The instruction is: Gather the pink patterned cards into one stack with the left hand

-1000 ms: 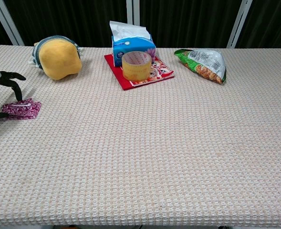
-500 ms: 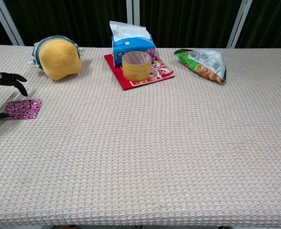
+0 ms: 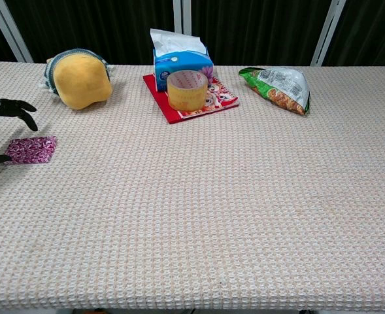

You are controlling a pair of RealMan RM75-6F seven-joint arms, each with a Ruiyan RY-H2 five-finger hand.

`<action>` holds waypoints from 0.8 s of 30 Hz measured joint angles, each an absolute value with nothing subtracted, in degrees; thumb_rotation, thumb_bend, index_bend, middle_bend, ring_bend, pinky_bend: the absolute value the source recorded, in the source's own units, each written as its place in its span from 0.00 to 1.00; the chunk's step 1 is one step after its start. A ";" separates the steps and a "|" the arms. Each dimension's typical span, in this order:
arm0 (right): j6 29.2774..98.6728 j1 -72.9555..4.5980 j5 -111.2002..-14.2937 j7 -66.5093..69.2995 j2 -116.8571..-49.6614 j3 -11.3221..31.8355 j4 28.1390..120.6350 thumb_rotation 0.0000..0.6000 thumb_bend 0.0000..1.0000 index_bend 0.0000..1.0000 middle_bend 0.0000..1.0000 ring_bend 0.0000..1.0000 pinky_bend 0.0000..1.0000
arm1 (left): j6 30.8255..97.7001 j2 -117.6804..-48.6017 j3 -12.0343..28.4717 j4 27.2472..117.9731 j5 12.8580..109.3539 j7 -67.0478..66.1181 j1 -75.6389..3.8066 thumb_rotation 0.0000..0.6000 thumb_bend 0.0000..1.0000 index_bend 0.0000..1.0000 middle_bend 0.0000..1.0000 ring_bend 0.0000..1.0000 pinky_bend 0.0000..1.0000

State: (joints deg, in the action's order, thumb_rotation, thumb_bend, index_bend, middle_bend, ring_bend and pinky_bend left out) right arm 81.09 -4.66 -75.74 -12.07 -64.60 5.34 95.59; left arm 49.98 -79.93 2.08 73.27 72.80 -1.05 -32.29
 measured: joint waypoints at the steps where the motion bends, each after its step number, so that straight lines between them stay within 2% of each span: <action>1: 81.12 -4.65 -75.75 -12.04 -64.60 5.34 95.60 0.92 0.49 0.00 0.00 0.00 0.00 | 49.75 -79.85 2.08 73.34 72.72 -1.04 -32.34 1.00 0.28 0.20 0.03 0.00 0.11; 4: 81.23 -4.58 -75.80 -12.01 -64.60 5.30 95.60 0.92 0.49 0.00 0.00 0.00 0.00 | 47.70 -79.11 1.93 73.95 72.12 -1.43 -32.86 1.00 0.24 0.12 0.00 0.00 0.10; 6: 81.25 -4.53 -75.75 -11.91 -64.63 5.28 95.48 0.92 0.49 0.00 0.00 0.00 0.00 | 45.78 -78.45 1.88 74.69 71.37 -2.52 -33.40 0.99 0.22 0.10 0.00 0.00 0.10; 15: 80.95 -4.52 -75.28 -11.35 -64.77 5.42 95.06 0.92 0.49 0.00 0.00 0.00 0.00 | 45.19 -78.85 2.39 75.81 67.00 -9.64 -34.76 0.99 0.22 0.13 0.00 0.00 0.10; 24: 80.76 -4.49 -75.12 -10.84 -64.76 5.44 94.75 0.92 0.49 0.00 0.00 0.00 0.00 | 43.88 -79.46 2.57 76.19 64.81 -10.55 -35.36 1.00 0.22 0.16 0.00 0.00 0.10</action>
State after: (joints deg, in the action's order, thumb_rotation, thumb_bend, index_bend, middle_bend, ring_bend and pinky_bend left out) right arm 80.76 -4.49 -75.12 -10.84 -64.76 5.44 94.75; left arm 43.88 -79.46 2.57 76.19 64.81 -10.55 -35.36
